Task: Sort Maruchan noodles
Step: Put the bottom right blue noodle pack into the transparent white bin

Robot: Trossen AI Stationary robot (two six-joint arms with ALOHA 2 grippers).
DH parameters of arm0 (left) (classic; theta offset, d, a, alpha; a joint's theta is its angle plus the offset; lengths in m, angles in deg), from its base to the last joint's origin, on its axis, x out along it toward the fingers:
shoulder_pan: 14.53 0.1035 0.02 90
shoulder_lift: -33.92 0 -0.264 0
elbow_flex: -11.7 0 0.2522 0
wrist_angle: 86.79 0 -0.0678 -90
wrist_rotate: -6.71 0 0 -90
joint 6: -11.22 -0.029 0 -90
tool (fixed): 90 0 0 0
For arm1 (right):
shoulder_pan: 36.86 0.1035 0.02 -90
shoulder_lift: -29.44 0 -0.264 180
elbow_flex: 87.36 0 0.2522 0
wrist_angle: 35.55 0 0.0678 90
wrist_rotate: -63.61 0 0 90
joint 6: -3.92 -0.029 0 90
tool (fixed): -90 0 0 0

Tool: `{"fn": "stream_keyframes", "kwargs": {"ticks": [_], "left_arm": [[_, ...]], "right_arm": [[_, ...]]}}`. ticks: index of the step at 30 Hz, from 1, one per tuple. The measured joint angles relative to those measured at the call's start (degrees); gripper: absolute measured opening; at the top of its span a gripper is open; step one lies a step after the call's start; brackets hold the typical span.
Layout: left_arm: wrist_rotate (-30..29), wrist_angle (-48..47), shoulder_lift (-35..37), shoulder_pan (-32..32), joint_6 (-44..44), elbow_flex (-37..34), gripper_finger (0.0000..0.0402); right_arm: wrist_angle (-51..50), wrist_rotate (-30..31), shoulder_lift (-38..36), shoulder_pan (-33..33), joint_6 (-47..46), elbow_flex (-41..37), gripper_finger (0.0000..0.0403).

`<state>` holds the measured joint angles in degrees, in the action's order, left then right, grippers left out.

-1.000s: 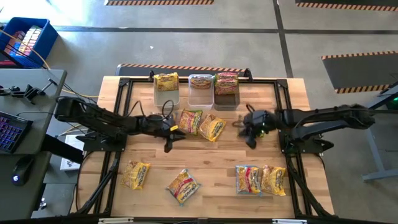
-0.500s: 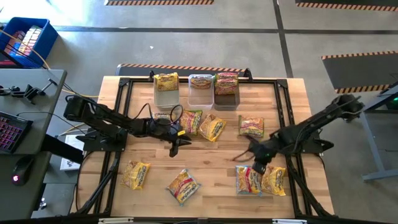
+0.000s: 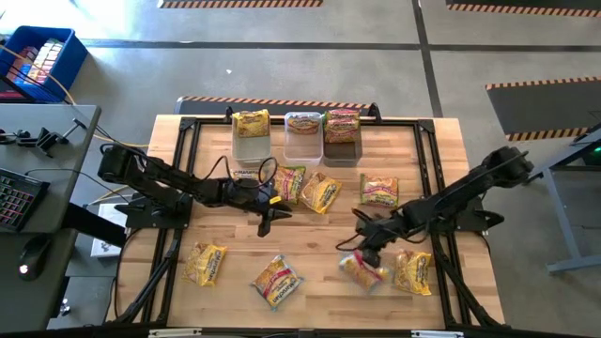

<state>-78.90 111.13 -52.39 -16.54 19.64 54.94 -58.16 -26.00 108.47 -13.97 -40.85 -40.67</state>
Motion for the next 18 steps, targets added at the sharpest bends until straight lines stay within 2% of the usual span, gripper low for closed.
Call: {"fn": "stream_keyframes", "kwargs": {"ticks": [3,5,9,13,18], "left_arm": [[0.0,1.6,0.0,-0.2,0.7,0.0,0.0074],[0.0,2.2,0.0,-0.4,1.4,0.0,0.0074],[0.0,2.1,0.0,-1.3,1.5,0.0,0.0074],[0.0,2.0,-0.3,-2.6,2.0,0.0,0.0074],[0.0,1.9,-0.8,-4.6,3.0,-0.1,0.0074]], "right_arm": [[7.0,2.5,0.7,-1.8,6.0,0.0,0.0002],[7.8,2.6,0.7,-2.9,7.2,0.7,0.0004],[-2.3,2.3,-0.4,-3.2,7.7,5.9,0.0031],[-15.8,1.4,0.0,-2.8,7.7,11.0,0.0092],[-22.3,-9.3,0.1,-4.6,5.6,11.0,0.0169]]}}
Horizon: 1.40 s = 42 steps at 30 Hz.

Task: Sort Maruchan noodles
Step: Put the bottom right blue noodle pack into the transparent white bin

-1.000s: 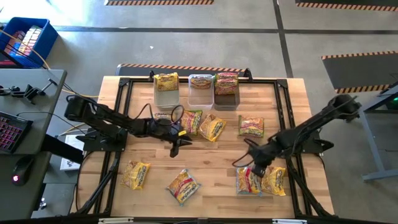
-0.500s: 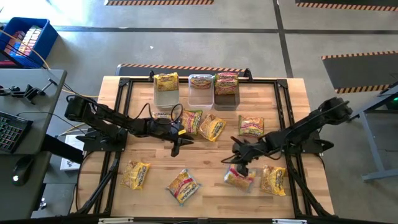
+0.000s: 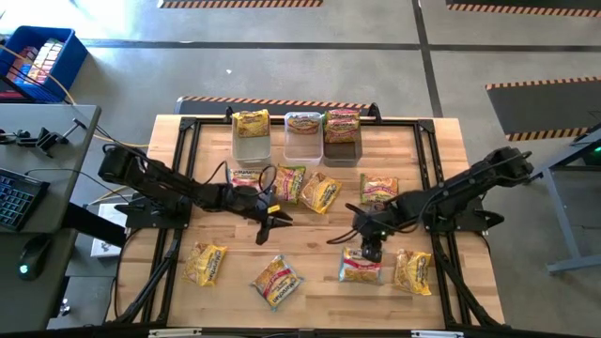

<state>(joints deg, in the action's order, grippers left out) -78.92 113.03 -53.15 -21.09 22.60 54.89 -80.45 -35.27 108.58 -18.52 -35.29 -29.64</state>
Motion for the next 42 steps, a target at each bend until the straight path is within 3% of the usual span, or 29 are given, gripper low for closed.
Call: {"fn": "stream_keyframes", "kwargs": {"ticks": [3,7,22,27,34,42], "left_arm": [[0.0,0.5,-0.2,-1.0,0.4,0.0,0.0074],[-0.1,0.3,-0.6,-1.9,0.4,0.0,0.0074],[-0.5,0.7,-1.7,-2.2,0.6,0.0,0.0074],[-0.6,0.8,-1.7,-2.2,1.7,0.0,0.0074],[-0.4,4.0,-2.4,-2.4,5.5,0.0,0.0074],[0.9,6.6,-4.0,-3.4,5.5,2.0,0.0086]], "right_arm": [[-7.6,-4.1,0.0,0.0,-3.0,-0.2,0.0197],[-11.7,-3.8,0.0,1.4,-5.5,-0.7,0.0208],[18.3,-7.2,-0.2,1.5,-7.2,-14.8,0.0205],[22.6,-5.9,-0.1,1.6,-6.2,-14.8,0.0153],[32.2,-4.1,0.0,1.6,-0.9,-14.8,0.0016],[34.3,0.9,0.0,1.6,2.3,-14.8,0.0005]]}}
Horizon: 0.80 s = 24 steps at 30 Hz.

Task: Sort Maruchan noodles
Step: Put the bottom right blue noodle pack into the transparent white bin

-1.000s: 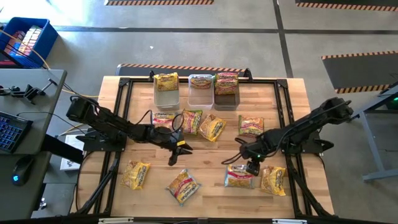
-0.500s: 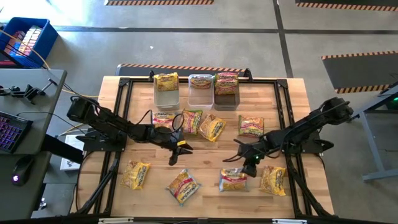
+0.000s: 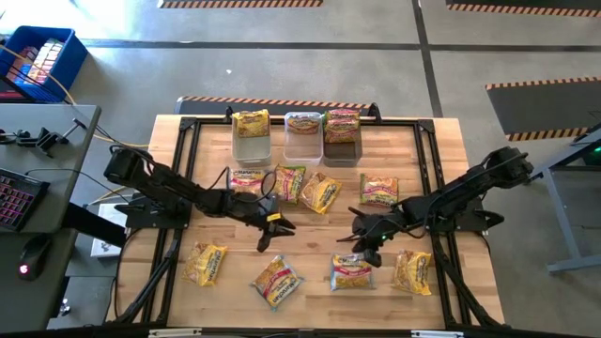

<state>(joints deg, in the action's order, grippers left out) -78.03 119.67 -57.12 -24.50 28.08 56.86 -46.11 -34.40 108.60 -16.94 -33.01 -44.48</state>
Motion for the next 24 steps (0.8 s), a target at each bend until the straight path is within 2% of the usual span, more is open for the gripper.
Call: {"fn": "stream_keyframes", "kwargs": {"ticks": [4,10,17,24], "left_arm": [[2.6,-0.3,-5.5,-1.2,-1.7,5.4,0.0113],[3.0,-2.5,-16.8,-2.3,-5.5,15.7,0.0143],[2.6,-5.4,-25.1,-2.2,-8.7,24.0,0.015],[4.0,-6.1,-31.3,-2.2,-16.2,30.7,0.015]], "right_arm": [[-0.4,1.1,0.0,0.0,2.0,0.9,0.0005],[-2.9,3.5,0.0,1.3,7.3,4.6,0.0001],[-10.4,8.6,-0.1,4.5,10.5,9.5,0.0],[-11.6,9.1,-0.1,5.7,11.6,12.0,0.0]]}}
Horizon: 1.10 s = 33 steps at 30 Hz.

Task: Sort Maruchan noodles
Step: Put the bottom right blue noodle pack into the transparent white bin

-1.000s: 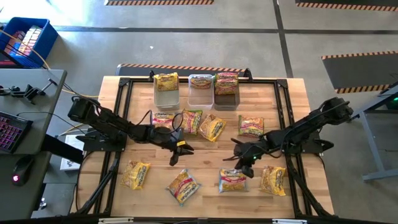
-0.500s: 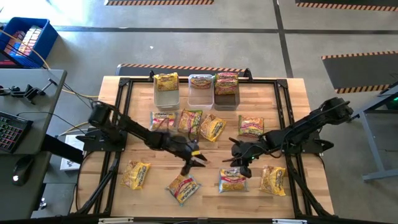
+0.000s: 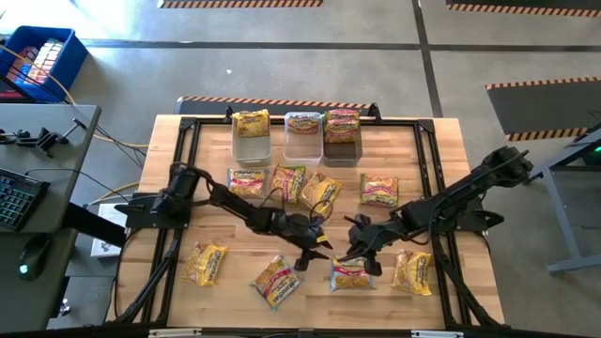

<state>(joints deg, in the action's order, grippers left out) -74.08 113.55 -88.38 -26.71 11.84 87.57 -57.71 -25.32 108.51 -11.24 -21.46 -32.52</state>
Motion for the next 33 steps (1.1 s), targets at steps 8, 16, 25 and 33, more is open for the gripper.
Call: {"fn": "stream_keyframes", "kwargs": {"ticks": [8,16,25,33], "left_arm": [[1.3,-2.1,-3.1,0.1,-2.8,3.3,0.015],[1.4,-1.8,-3.6,0.1,-10.2,5.1,0.0147],[2.4,-8.2,-7.8,0.1,-10.8,10.6,0.0124],[2.3,-10.2,-7.6,0.1,-14.1,11.2,0.0044]], "right_arm": [[-0.2,0.0,0.0,0.0,1.3,1.0,0.0],[0.0,-0.2,0.0,0.0,1.1,1.0,0.0],[0.5,-0.2,0.0,0.0,-0.3,1.0,0.0032],[-3.0,2.1,0.0,0.0,-3.4,1.0,0.0098]]}}
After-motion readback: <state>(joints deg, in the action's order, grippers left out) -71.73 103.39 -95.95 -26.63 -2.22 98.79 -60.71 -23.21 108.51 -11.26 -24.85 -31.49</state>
